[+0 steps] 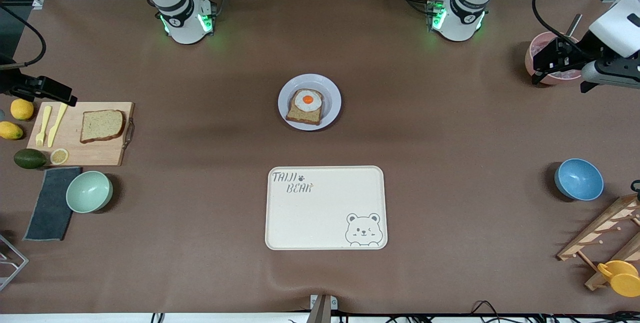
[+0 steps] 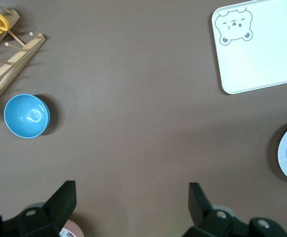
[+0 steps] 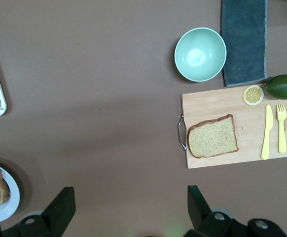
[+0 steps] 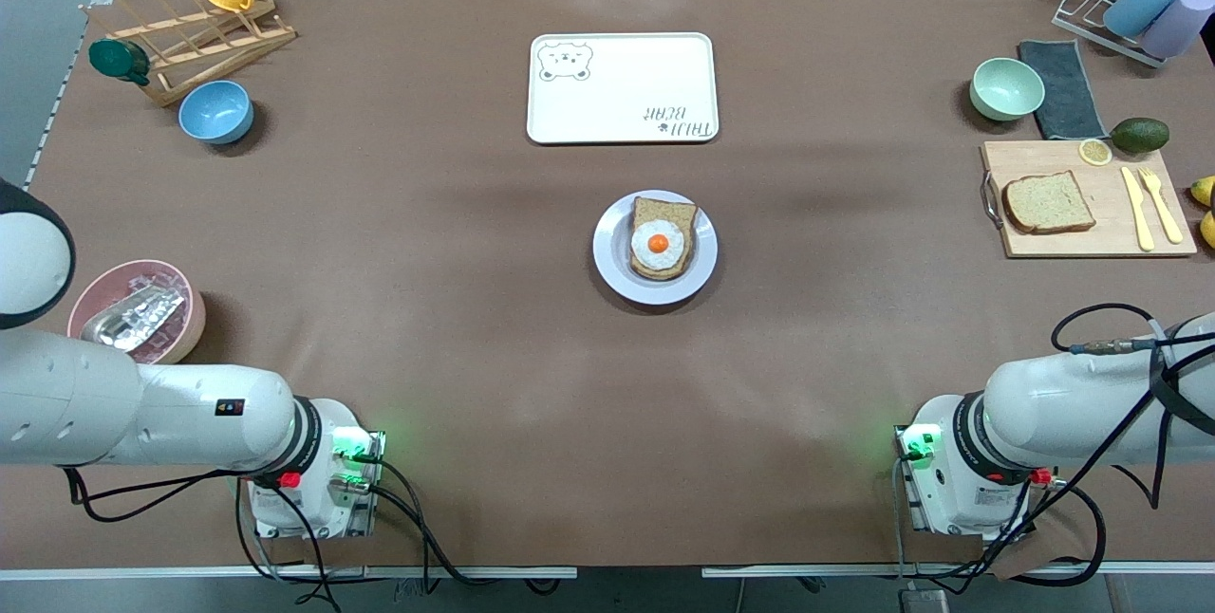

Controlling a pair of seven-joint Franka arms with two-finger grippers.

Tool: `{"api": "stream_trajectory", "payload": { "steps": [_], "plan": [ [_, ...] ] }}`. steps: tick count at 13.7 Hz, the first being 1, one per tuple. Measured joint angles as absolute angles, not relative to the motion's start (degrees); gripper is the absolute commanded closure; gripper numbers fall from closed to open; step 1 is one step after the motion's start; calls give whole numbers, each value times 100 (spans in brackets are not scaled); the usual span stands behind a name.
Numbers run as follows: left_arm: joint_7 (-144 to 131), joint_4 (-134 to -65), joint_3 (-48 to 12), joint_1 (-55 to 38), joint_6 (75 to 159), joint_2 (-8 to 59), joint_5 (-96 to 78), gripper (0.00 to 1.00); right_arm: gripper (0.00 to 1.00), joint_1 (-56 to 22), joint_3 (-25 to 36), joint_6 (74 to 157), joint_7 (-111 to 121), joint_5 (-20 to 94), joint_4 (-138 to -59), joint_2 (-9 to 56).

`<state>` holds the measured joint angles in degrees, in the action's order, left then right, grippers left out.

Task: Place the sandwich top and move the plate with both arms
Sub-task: 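Reach the right gripper toward the bread slice on the cutting board, then lower the right gripper and grasp the bread slice edge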

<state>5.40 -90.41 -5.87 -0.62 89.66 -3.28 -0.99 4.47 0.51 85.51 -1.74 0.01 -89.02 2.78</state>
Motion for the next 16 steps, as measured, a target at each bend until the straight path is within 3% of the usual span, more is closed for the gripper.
{"api": "stream_trajectory", "payload": {
  "steps": [10, 16],
  "plan": [
    [-47, -9312, -645, -72, 8978, -193, -536, 0, 0, 1717, 90, 9927, 1080, 170, -10477, 473],
    [-842, -9756, -1085, -99, 9503, -47, -876, 0, 3, 2487, 100, 10953, 2828, 356, -10748, 1341]
  ]
}}
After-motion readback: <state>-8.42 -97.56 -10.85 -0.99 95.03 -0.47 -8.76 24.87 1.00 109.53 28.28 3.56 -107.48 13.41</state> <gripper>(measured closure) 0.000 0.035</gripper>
